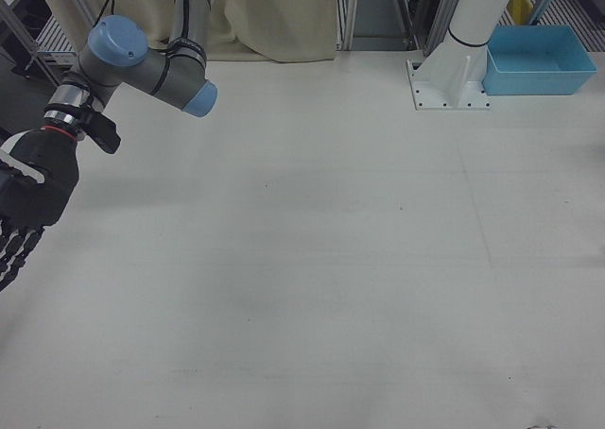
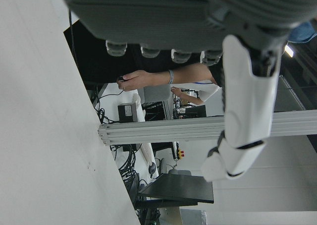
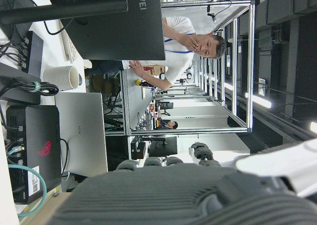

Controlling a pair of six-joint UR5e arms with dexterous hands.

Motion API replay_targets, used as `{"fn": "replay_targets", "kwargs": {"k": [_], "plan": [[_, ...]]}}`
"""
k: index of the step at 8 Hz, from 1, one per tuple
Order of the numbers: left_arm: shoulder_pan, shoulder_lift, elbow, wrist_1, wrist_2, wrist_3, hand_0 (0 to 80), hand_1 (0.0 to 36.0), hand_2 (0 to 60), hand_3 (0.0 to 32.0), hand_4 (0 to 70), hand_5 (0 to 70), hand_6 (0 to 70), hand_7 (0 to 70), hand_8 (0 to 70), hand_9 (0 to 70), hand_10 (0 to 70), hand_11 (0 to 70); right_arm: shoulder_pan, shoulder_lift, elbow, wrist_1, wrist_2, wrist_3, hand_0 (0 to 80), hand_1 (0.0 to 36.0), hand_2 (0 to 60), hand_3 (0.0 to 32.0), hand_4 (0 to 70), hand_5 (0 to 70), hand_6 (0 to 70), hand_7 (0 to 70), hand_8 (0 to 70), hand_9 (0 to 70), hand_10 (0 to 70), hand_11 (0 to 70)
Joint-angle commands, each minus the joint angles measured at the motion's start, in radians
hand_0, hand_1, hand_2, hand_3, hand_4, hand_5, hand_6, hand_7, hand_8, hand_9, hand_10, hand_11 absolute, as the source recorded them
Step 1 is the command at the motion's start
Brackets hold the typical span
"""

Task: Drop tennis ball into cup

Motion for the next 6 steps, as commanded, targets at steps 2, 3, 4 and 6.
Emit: {"fn": "replay_targets", "kwargs": {"k": [2, 3, 4, 6], "plan": [[-0.406, -0.005, 0.181, -0.041, 0.046, 0.045, 57.2, 36.0, 47.0, 0.0, 0.0, 8.8, 2.3, 0.0, 0.0, 0.0, 0.5, 4.0, 0.0, 0.0, 0.0, 0.0, 0.0, 0.0, 0.0, 0.0, 0.0, 0.0, 0.0, 0.0, 0.0, 0.0, 0.0, 0.0, 0.0, 0.0], [-0.47, 0.004, 0.245, -0.089, 0.048, 0.045, 57.5, 36.0, 48.2, 0.0, 0.0, 9.0, 1.9, 0.0, 0.0, 0.0, 0.4, 4.0, 0.0, 0.0, 0.0, 0.0, 0.0, 0.0, 0.0, 0.0, 0.0, 0.0, 0.0, 0.0, 0.0, 0.0, 0.0, 0.0, 0.0, 0.0], [-0.496, 0.04, 0.247, -0.117, 0.064, 0.042, 58.0, 36.0, 49.0, 0.0, 0.0, 9.2, 1.7, 0.0, 0.0, 0.0, 0.5, 4.2, 0.0, 0.0, 0.0, 0.0, 0.0, 0.0, 0.0, 0.0, 0.0, 0.0, 0.0, 0.0, 0.0, 0.0, 0.0, 0.0, 0.0, 0.0], [-0.496, 0.056, 0.231, -0.125, 0.07, 0.04, 63.8, 36.0, 43.8, 0.0, 0.0, 10.1, 2.4, 0.0, 0.0, 0.0, 0.0, 3.2, 0.0, 0.0, 0.0, 0.0, 0.0, 0.0, 0.0, 0.0, 0.0, 0.0, 0.0, 0.0, 0.0, 0.0, 0.0, 0.0, 0.0, 0.0]]}}
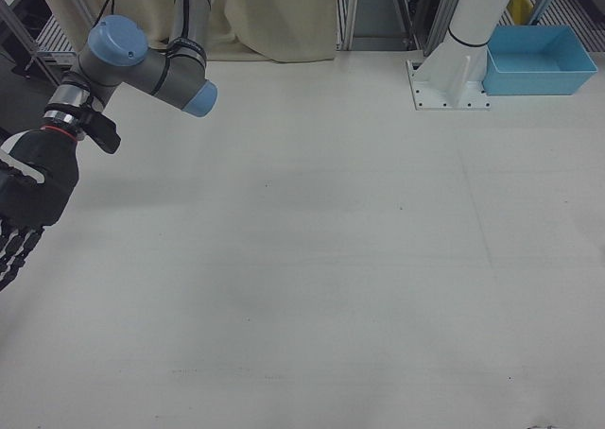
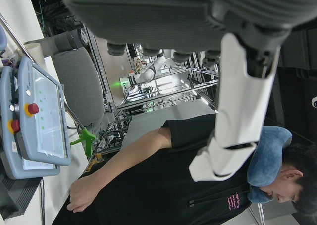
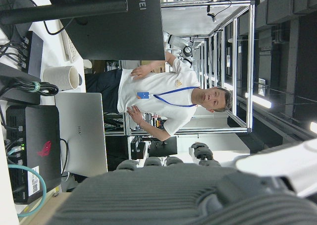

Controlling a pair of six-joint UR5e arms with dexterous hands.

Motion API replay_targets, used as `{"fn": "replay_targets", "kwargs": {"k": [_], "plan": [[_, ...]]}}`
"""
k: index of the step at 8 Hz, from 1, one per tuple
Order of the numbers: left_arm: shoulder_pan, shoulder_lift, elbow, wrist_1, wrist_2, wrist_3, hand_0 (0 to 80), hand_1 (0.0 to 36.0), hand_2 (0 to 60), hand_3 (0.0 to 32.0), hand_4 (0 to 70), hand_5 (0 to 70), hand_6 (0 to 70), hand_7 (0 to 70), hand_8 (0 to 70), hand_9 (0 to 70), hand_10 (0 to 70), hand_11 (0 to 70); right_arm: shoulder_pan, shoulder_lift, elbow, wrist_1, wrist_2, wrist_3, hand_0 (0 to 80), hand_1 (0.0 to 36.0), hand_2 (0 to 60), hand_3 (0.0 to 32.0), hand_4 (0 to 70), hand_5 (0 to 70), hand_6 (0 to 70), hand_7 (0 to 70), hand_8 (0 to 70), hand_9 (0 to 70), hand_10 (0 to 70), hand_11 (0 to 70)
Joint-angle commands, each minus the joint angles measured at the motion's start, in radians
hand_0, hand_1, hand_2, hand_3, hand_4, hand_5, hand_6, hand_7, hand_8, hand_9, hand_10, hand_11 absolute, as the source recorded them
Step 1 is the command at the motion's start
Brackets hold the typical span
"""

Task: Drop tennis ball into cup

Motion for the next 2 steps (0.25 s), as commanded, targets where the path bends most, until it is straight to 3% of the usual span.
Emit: {"fn": "replay_targets", "kwargs": {"k": [1, 2], "plan": [[-0.023, 0.02, -0.008, -0.019, 0.01, -0.002, 62.3, 36.0, 46.4, 0.0, 0.0, 9.9, 2.4, 0.0, 0.0, 0.0, 0.0, 3.1, 0.0, 0.0, 0.0, 0.0, 0.0, 0.0, 0.0, 0.0, 0.0, 0.0, 0.0, 0.0, 0.0, 0.0, 0.0, 0.0, 0.0, 0.0], [-0.024, 0.021, -0.013, -0.019, 0.01, -0.002, 61.1, 36.0, 48.2, 0.0, 0.0, 9.6, 2.5, 0.0, 0.0, 0.0, 0.0, 3.0, 0.0, 0.0, 0.0, 0.0, 0.0, 0.0, 0.0, 0.0, 0.0, 0.0, 0.0, 0.0, 0.0, 0.0, 0.0, 0.0, 0.0, 0.0]]}}
